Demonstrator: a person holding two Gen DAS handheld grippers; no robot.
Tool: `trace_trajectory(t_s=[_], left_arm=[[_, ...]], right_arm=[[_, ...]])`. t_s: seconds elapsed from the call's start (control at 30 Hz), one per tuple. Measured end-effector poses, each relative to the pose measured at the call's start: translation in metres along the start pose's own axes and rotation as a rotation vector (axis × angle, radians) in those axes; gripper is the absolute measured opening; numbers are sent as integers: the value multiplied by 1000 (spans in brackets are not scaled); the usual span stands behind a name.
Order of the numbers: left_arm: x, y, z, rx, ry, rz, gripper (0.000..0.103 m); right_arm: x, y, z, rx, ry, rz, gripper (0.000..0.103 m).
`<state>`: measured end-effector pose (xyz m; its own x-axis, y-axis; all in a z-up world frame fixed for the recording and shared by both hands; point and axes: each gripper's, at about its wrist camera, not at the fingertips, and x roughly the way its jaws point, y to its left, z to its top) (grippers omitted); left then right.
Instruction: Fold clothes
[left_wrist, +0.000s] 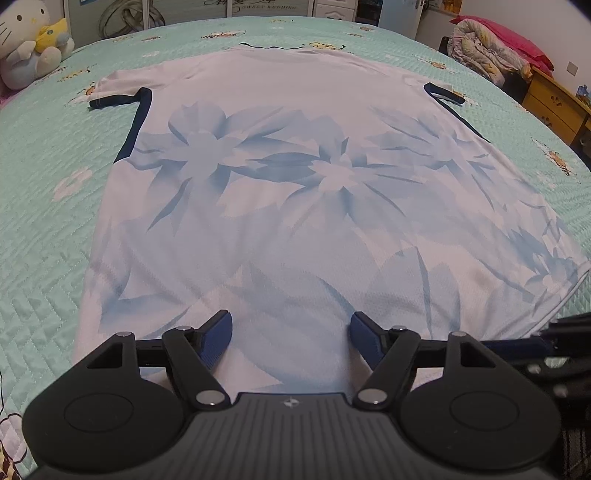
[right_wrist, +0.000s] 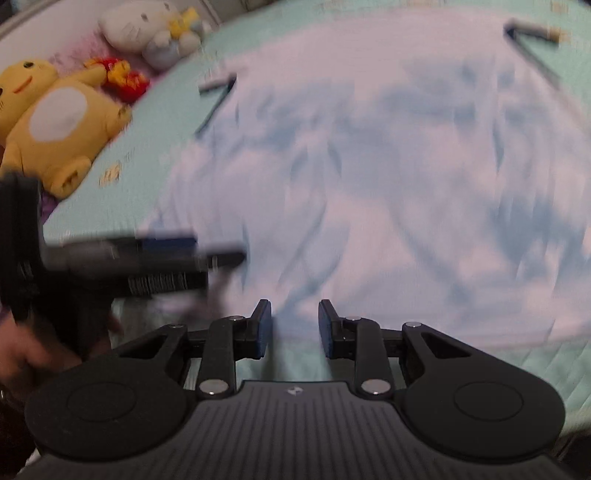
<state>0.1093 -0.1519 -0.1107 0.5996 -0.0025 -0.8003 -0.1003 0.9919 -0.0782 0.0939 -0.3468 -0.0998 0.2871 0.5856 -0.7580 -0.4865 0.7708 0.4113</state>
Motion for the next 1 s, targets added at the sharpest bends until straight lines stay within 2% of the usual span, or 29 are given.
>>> trace_trajectory(t_s=[0.07, 0.27, 0.33, 0.4, 0.43, 0.57, 0.63, 0.7, 0.8, 0.87, 0.93, 1.0], left_arm=[[-1, 0, -2, 4, 2, -1, 74], [-6, 2, -6, -3, 8, -3, 74], [-8, 3, -8, -5, 9, -3, 74], [-11, 5, -11, -7, 15, -7, 74], [-13, 7, -13, -10, 18, -13, 74], [-28, 25, -19, -75, 28, -63, 71], [-37, 40, -20, -146, 8, -100, 63], [-47, 54, -21, -207, -19, -126, 62], [-53, 67, -24, -237, -71, -107, 62], [-47, 76, -28, -265, -50, -95, 62], [-43, 81, -33, -277, -40, -87, 56], [-43, 85, -36, -287, -36, -84, 56]], right_arm=[[-6, 5, 1, -23, 0, -4, 29], [-23, -2, 29, 6, -121, -12, 29], [-11, -9, 28, 28, -100, 4, 29], [4, -17, 19, 77, -21, 18, 29], [5, -17, 17, 82, -13, 30, 29], [-8, -9, 17, 58, -51, 75, 29], [-14, -5, 17, 46, -69, 97, 29], [-14, -3, 27, 56, -97, 124, 29], [2, 0, 37, 65, -104, 162, 29], [23, 2, 32, 85, -46, 178, 29], [41, 4, 23, 107, 13, 188, 29], [38, 9, 15, 97, 10, 207, 29]])
